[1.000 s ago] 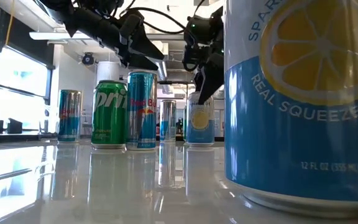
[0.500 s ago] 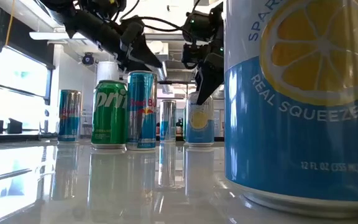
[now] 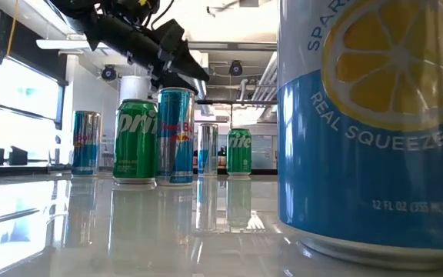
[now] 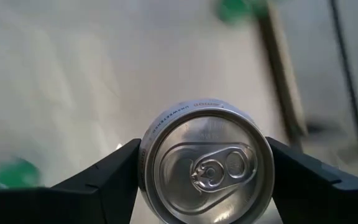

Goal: Sort soda cans
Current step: Put the top blue white can into the top right transparent bin

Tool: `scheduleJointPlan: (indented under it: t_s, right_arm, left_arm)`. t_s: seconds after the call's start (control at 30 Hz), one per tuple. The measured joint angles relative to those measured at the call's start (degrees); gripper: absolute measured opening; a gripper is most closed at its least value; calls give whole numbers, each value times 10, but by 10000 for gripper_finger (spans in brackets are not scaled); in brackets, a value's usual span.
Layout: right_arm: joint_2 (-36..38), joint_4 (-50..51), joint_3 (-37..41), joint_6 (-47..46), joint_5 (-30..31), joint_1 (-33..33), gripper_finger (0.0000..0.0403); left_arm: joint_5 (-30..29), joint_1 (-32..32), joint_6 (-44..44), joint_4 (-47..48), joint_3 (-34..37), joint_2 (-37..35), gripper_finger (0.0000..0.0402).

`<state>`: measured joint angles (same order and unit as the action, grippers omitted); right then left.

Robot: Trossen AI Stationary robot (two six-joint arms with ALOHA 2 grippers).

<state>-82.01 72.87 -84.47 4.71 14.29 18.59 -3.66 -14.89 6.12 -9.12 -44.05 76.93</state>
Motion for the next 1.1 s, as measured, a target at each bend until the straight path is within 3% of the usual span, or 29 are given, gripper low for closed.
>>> scheduleJointPlan:
  t_s: [0.3,0.43,0.6,0.83,1.1]
  right_arm:
    - [91,93,0,-74,61,82,278]
    - [98,91,6,-60,26,110,278]
    - [109,39,100,-32,-29,141,278]
    - [133,-22,234,-43,-53,168,278]
    - [151,-84,315,-43,-76,176,278]
  left_arm:
    - [-1,11,-25,-17,0,0,353]
    - [-1,11,-28,-20,0,0,353]
    - [-1,11,-29,-20,0,0,353]
    - [-2,11,-29,-20,0,0,353]
    - [-3,11,-28,-41,0,-1,353]
